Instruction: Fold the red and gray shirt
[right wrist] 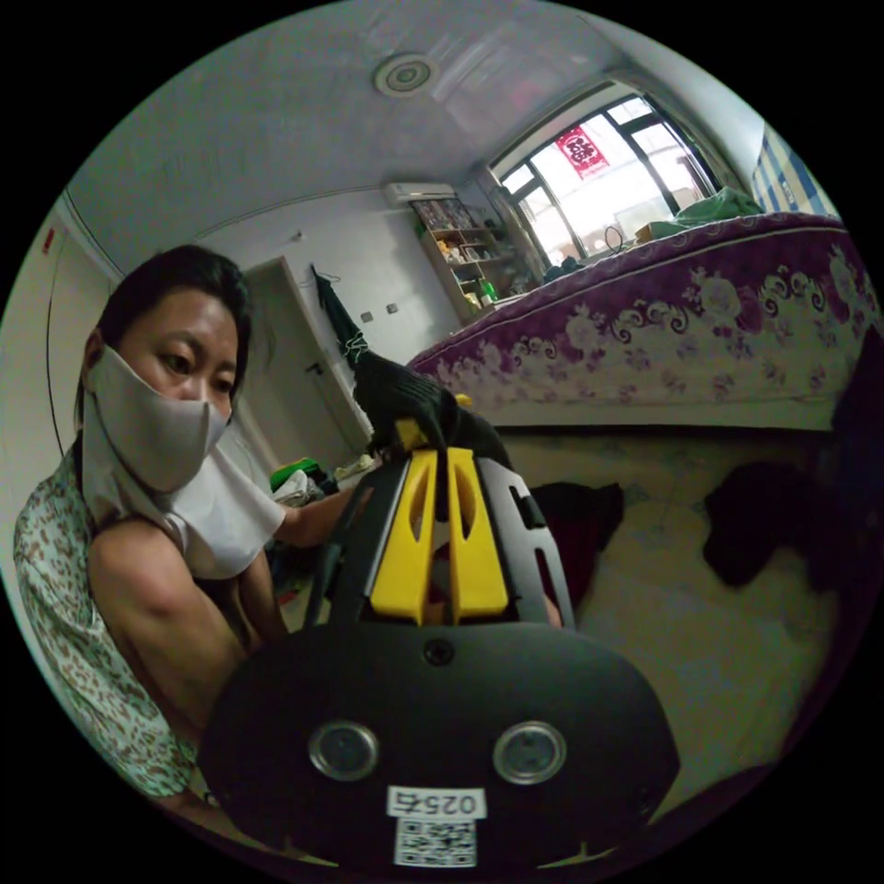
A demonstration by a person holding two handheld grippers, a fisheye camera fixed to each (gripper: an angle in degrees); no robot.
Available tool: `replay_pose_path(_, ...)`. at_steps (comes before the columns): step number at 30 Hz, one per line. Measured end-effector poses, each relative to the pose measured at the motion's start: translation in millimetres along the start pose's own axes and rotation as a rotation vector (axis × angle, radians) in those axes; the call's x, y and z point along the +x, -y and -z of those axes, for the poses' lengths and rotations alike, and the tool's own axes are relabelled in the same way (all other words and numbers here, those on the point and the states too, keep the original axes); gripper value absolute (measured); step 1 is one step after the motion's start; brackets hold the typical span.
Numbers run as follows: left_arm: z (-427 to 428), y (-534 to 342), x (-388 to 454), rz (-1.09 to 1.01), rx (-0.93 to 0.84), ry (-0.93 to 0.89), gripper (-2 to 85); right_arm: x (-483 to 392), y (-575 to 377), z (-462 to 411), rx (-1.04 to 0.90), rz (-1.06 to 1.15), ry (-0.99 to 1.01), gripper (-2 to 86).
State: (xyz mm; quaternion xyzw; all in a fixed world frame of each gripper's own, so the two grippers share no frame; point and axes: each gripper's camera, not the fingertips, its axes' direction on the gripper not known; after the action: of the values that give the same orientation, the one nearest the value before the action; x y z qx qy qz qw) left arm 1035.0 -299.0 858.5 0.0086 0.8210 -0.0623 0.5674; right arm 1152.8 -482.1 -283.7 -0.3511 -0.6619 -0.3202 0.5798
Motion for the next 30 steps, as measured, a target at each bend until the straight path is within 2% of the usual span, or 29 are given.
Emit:
replay_pose_path(3,14,3,3,0.005,0.01,0.037,1.3,2,-12,-8,0.011,-0.017,0.015,-0.4)
replay_pose_path(7,25,6,10,-0.046,-0.001,0.034,4.6,3,-30,-19,0.016,-0.04,0.043,-0.4)
replay_pose_path(10,26,11,27,-0.102,-0.027,0.045,0.4,1,-42,-30,0.005,-0.047,0.052,-0.1)
replay_pose_path(15,30,19,38,-0.064,-0.045,0.034,-1.2,-6,-63,-48,-0.009,-0.043,0.082,1.9)
replay_pose_path(17,33,25,45,-0.061,-0.072,0.017,-1.2,-18,-73,-54,-0.029,0.025,0.064,7.7)
replay_pose_path(19,36,33,56,-0.081,-0.127,-0.021,-1.2,-48,-83,-57,-0.061,0.157,-0.071,12.8)
replay_pose_path(25,34,63,81,-0.16,-0.325,-0.16,-1.3,-129,-95,-84,-0.251,0.595,-0.402,10.6)
replay_pose_path(27,31,74,96,-0.214,-0.378,-0.181,-1.3,-143,-100,-103,-0.319,0.7,-0.452,9.9)
replay_pose_path(30,26,89,114,-0.241,-0.429,-0.204,-1.3,-150,-111,-134,-0.506,0.77,-0.378,10.3)
